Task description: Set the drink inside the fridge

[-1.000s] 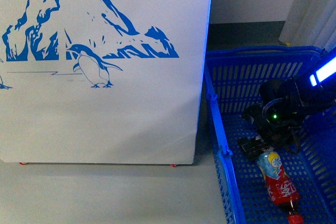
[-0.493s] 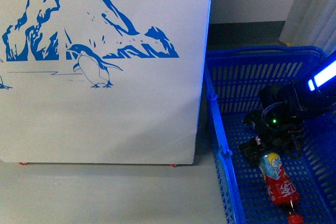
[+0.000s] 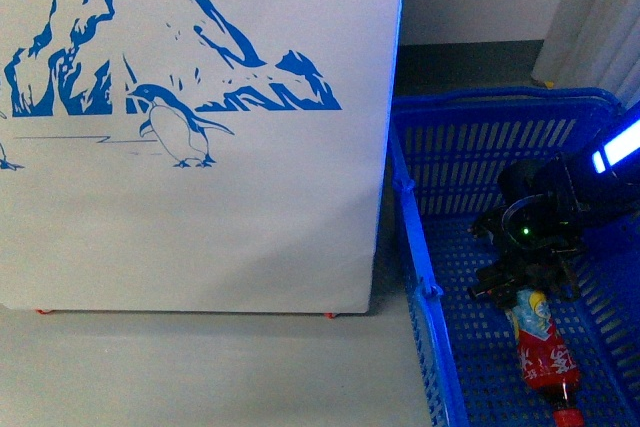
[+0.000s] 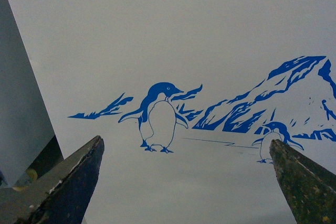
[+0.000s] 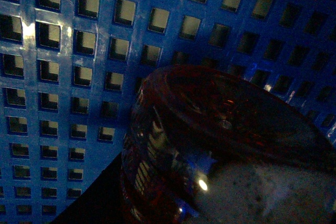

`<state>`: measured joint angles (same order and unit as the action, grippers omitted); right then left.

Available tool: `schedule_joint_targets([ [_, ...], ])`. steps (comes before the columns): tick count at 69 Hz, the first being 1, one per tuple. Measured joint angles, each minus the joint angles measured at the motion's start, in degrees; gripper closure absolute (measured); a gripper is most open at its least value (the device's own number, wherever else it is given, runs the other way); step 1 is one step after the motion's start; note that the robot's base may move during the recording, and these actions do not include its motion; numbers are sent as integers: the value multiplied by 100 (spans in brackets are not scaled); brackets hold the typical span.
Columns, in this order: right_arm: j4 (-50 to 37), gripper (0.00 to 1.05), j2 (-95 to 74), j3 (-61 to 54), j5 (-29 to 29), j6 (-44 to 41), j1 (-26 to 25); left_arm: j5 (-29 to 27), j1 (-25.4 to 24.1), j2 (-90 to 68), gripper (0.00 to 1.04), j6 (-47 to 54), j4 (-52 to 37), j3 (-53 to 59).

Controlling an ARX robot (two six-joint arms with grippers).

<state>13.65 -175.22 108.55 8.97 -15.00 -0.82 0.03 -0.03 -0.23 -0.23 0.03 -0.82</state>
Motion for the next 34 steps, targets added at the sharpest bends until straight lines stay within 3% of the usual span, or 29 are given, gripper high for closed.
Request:
schedule_joint_targets([
  [34, -785, 57, 1379, -977, -415, 149, -92, 0, 0, 0, 8, 0, -2, 2],
])
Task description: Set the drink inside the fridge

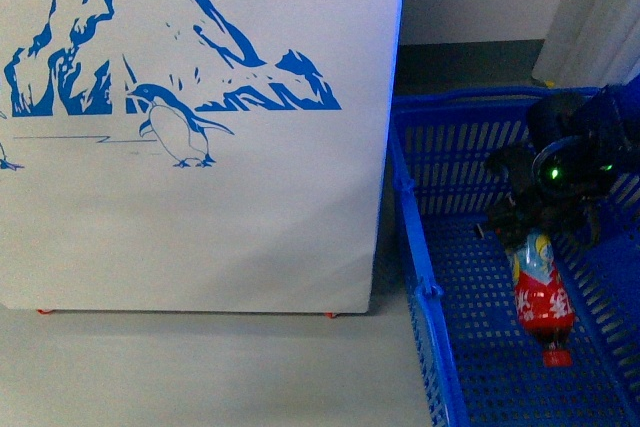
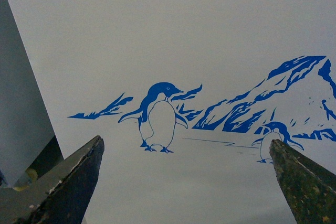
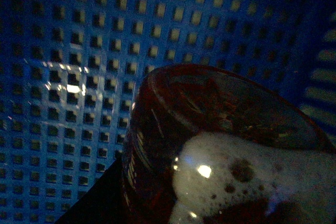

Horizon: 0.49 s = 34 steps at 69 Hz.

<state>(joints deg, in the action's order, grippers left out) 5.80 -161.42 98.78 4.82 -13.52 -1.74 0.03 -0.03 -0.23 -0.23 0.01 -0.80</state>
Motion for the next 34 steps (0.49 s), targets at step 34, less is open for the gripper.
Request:
schedule_joint_targets([
  [34, -2011, 58, 2983, -2295, 328, -173, 85, -2, 0, 0, 8, 0, 2, 0],
])
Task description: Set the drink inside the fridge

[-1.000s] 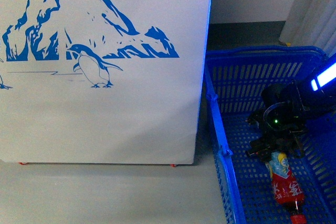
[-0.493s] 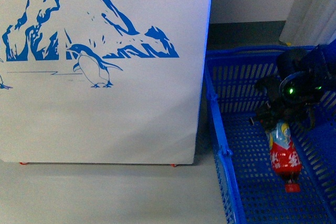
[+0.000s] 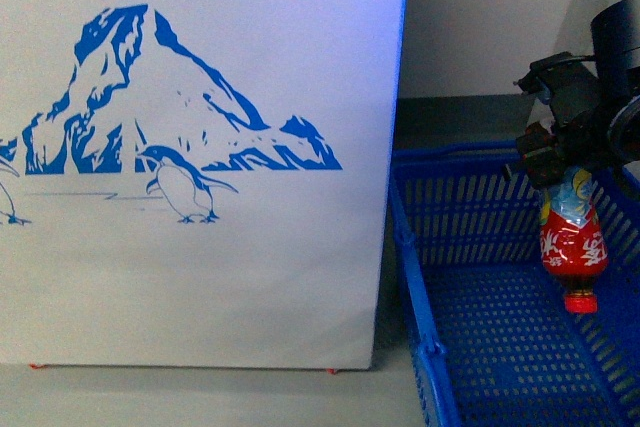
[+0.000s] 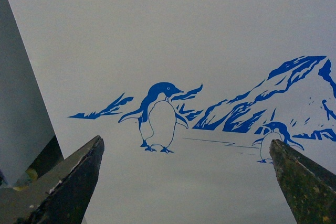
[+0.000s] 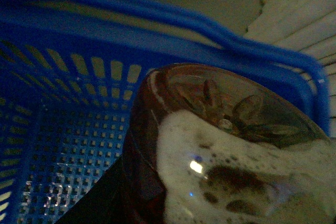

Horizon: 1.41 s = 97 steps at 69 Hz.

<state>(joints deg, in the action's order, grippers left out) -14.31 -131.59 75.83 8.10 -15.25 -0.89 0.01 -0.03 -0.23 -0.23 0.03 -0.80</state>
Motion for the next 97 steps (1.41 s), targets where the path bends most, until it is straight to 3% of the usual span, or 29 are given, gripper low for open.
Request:
schedule_joint_targets([
  [20, -1021, 58, 2090, -1550, -17, 0, 153, 0, 0, 0, 8, 0, 0, 0],
  [47, -1340, 58, 4804, -3294, 9, 363, 337, 0, 0, 0, 8, 0, 0, 0],
  [63, -603, 58, 6179, -3862, -479, 1145, 433, 0, 0, 0, 8, 0, 0, 0],
  [97, 66, 59, 8321, -5042, -258, 1829, 627, 0, 0, 0, 8, 0, 0, -2],
])
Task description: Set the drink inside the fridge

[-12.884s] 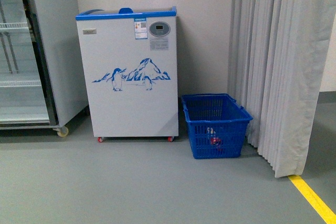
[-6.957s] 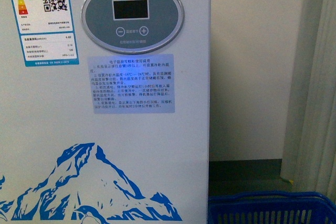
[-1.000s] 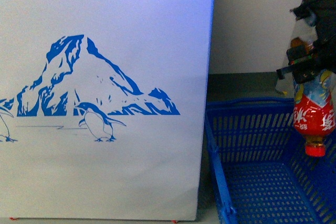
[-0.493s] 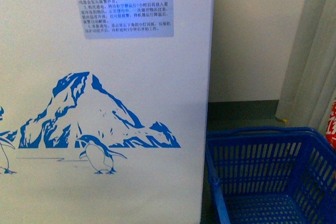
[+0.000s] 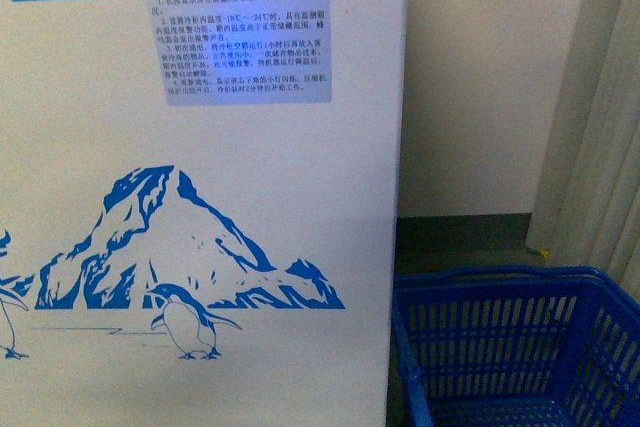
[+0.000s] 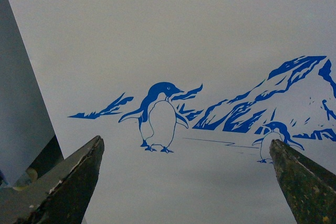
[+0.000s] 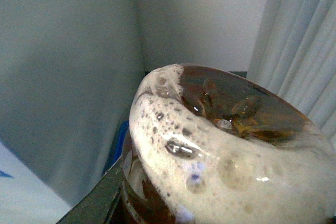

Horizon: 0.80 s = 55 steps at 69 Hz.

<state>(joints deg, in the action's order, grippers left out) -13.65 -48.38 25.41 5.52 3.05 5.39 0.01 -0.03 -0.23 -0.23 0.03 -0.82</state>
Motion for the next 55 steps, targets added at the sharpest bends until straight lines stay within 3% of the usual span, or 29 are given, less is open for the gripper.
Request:
schedule_joint_targets([
  [15, 898, 59, 1309, -439, -372, -13, -358, 0, 0, 0, 8, 0, 0, 2],
  [24, 1878, 59, 2721, -597, -1130, -184, -1178, 0, 0, 0, 8, 0, -2, 0],
  [37, 1615, 59, 3654, -1056, -1928, -306, -2037, 0, 0, 0, 8, 0, 0, 2],
  [46, 1462, 59, 3985, -1696, -1904, -306, -1915, 0, 0, 0, 8, 0, 0, 2],
  [52, 1497, 59, 4131, -2033, -1423, -310, -1547, 0, 0, 0, 8, 0, 0, 2],
  [55, 1523, 59, 4197, -2135, -901, -332, -1176, 4, 0, 0, 8, 0, 0, 2],
])
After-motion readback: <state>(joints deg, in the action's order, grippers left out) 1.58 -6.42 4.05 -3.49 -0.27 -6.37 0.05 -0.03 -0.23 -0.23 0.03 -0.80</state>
